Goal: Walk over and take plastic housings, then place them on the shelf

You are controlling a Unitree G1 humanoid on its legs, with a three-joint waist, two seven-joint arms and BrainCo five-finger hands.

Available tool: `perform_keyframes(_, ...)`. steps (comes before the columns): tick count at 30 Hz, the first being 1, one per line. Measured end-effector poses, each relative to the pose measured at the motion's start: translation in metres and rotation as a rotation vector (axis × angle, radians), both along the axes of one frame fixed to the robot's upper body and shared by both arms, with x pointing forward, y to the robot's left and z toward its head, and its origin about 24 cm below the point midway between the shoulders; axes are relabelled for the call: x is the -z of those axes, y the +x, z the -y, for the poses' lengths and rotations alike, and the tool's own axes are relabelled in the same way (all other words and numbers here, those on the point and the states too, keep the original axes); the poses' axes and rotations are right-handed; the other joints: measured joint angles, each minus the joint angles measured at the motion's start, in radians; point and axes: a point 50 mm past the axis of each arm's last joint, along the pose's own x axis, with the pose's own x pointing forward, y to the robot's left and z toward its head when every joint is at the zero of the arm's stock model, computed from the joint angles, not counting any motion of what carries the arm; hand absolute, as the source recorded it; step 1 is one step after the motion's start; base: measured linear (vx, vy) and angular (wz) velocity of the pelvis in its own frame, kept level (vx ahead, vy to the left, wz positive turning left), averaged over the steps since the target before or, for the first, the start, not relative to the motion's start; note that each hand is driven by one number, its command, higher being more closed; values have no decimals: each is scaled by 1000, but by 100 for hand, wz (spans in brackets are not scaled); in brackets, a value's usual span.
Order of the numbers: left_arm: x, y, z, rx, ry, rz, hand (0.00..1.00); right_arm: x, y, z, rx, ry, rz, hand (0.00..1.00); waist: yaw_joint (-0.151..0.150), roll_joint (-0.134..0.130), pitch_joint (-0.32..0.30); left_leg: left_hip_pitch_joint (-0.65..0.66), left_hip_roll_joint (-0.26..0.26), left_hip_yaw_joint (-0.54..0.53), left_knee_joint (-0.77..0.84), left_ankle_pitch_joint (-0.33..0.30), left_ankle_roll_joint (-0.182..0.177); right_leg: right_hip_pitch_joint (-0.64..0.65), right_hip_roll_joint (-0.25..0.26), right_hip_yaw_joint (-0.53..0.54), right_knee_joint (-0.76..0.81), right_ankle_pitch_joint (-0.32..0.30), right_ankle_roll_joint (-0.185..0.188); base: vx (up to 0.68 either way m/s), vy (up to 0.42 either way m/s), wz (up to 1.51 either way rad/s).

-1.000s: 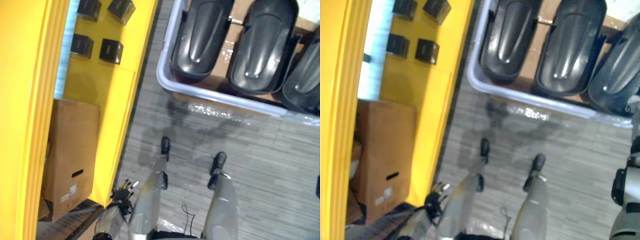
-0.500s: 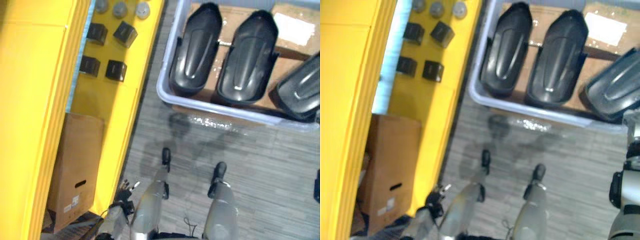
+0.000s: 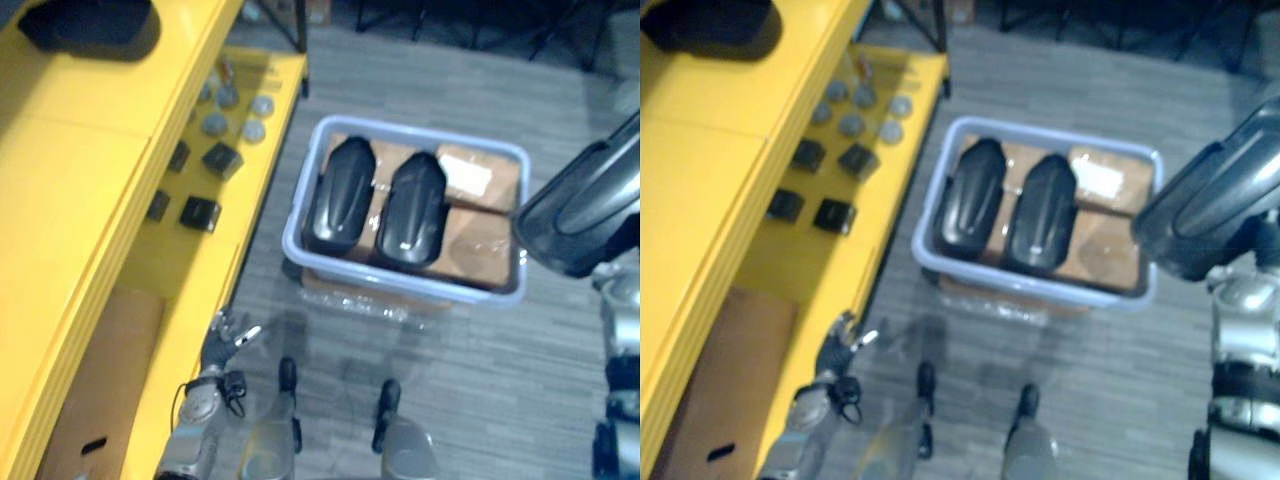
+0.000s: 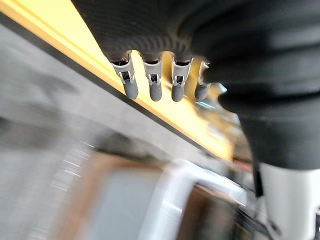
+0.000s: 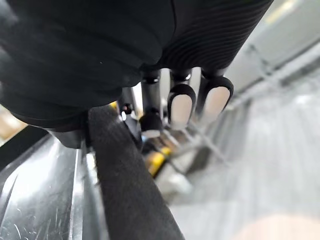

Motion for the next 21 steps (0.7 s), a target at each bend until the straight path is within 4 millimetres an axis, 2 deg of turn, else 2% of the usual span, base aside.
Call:
perform_keyframes(3,-42,13,5,148,107,134,0,-10,5,-18,-83,-89,19,100,-2,3,-39,62,5,48,0,-21,6,64,1,0,-33,20,9,73,9,-15)
perform_keyframes(4,-48,15,5,171,132,152,0,-14,6,-21,-105,-118,21,100,-1,6,-46,69,6,53,0,-22,5,70,2,0,-39,26,9,59,6,-18)
perform_keyframes(7,-75,34,4,260,244,225,0,-28,15,-37,-207,-224,40,100,0,13,-78,109,7,69,3,-17,2,99,3,0,-48,41,17,9,9,-15)
perform_keyframes(8,-90,49,5,303,303,260,0,-35,25,-52,-292,-274,42,100,0,12,-101,122,7,82,5,-15,0,108,4,1,-55,48,11,-5,-13,-19)
perform_keyframes(11,-105,70,15,361,331,274,0,-42,38,-72,-421,-315,48,100,-10,17,-120,134,19,82,-2,-15,-1,124,18,5,-69,71,-6,-56,-4,-8)
perform_keyframes(14,-105,92,23,422,338,199,0,-47,51,-97,-558,-365,33,100,-15,11,-136,136,32,85,-3,-23,-4,125,33,10,-82,79,-13,-101,-33,-12)
perform_keyframes(16,-93,105,26,464,294,78,0,-49,61,-117,-660,-414,0,100,-16,6,-139,138,46,100,-3,-13,-15,126,44,25,-97,76,-28,-125,-76,-20)
perform_keyframes(18,-80,108,29,492,241,-18,0,-45,69,-125,-710,-424,-39,100,-16,6,-140,140,58,106,-4,-2,-27,126,56,28,-105,68,-40,-99,-85,-15)
perform_keyframes(21,-63,108,33,536,167,-127,0,-34,74,-124,-706,-428,-107,100,-16,7,-141,141,81,108,-4,14,-42,125,79,26,-109,59,-54,-82,-82,-6)
